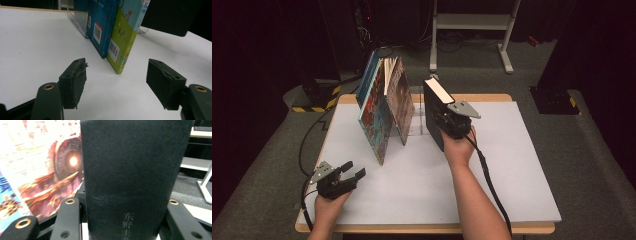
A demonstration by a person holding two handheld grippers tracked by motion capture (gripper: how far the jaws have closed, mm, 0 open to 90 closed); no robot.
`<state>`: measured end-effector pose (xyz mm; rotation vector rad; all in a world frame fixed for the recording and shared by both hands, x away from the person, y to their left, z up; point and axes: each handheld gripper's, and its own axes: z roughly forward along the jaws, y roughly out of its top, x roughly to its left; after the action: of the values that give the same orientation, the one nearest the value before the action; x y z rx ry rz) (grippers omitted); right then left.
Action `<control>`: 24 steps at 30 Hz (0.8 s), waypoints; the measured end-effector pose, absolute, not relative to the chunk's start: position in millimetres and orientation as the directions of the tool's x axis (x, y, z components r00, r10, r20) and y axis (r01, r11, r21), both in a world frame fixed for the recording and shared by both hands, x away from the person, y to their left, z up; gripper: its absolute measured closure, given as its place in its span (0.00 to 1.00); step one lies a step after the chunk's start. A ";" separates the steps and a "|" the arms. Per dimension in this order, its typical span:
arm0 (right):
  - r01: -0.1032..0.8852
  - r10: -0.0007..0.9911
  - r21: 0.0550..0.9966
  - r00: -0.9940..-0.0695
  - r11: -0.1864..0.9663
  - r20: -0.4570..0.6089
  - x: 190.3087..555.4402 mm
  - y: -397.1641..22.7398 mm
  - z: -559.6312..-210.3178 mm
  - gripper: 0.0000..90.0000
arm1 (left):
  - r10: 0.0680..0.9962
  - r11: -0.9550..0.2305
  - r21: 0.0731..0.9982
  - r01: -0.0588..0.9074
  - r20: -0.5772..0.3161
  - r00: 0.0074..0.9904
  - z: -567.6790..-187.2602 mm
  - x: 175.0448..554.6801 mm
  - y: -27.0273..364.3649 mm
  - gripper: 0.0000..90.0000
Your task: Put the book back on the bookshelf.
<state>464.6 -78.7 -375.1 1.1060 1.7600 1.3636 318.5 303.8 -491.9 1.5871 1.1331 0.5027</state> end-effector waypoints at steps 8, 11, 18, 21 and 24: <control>0.220 0.914 0.969 -0.405 0.115 -0.017 498.8 -60.8 -376.6 0.60 | 0.852 0.051 0.914 0.403 -0.250 0.460 -488.7 317.2 301.4 0.36; 0.217 0.917 0.968 -0.397 0.124 -0.029 509.4 -53.5 -376.9 0.60 | 0.850 0.047 0.914 0.404 -0.249 0.464 -488.9 317.6 301.7 0.36; 0.215 0.927 0.968 -0.373 0.131 -0.043 531.2 -41.9 -382.6 0.60 | 0.842 0.063 0.911 0.407 -0.267 0.468 -488.2 316.5 303.4 0.36; 0.214 0.930 0.969 -0.366 0.126 -0.040 535.8 -40.2 -384.7 0.60 | 0.830 0.073 0.907 0.415 -0.286 0.478 -487.7 315.9 304.8 0.36; 0.226 0.933 0.967 -0.358 0.117 -0.029 541.5 -39.1 -389.9 0.60 | 0.830 0.085 0.911 0.404 -0.289 0.477 -485.8 314.0 306.9 0.36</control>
<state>541.5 -39.1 -389.9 1.1389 1.6973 1.2848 314.0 306.9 -485.8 1.5289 1.1185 0.4451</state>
